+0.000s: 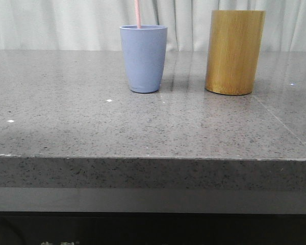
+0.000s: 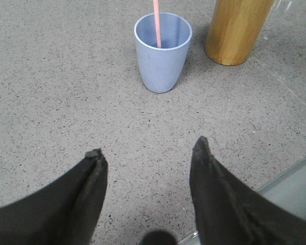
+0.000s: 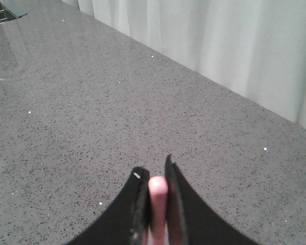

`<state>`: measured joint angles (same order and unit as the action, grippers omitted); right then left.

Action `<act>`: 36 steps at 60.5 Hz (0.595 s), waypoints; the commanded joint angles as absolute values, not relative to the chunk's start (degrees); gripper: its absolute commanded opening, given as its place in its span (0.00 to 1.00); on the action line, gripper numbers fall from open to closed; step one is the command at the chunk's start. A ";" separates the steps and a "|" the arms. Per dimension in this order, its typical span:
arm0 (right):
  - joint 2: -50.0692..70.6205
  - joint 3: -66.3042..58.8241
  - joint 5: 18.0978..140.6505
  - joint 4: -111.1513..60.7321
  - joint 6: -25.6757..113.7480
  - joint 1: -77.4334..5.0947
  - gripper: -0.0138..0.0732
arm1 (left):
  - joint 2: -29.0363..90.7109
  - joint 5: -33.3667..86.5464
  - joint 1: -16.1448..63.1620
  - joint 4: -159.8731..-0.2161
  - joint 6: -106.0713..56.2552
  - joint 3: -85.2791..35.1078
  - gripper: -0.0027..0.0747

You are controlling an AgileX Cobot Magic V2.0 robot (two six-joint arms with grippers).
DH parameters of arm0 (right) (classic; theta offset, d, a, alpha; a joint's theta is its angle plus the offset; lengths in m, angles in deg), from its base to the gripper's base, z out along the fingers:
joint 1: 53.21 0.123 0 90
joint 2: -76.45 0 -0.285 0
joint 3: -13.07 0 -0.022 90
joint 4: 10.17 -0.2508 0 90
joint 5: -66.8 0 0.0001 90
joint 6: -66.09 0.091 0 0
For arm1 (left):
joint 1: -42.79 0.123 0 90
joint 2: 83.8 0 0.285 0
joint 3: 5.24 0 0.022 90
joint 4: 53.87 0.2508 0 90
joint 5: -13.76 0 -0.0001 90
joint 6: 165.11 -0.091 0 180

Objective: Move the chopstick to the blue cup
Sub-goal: 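Carry the pink chopstick over the blue cup and lower it inside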

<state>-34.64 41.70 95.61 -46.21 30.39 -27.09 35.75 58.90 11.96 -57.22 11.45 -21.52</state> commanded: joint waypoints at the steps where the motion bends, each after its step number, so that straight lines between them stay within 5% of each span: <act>1: -31.65 43.43 92.00 -47.41 29.68 -27.05 0.33 | 36.11 54.53 11.80 -57.81 11.85 -20.15 0.51; 11: -31.11 43.49 92.54 -47.36 29.68 -27.45 0.58 | 36.11 54.40 11.80 -57.81 11.85 -20.15 0.51; 36: -16.87 43.44 121.16 -41.81 41.58 -36.61 0.60 | 36.11 53.68 11.80 -57.81 11.85 -20.15 0.51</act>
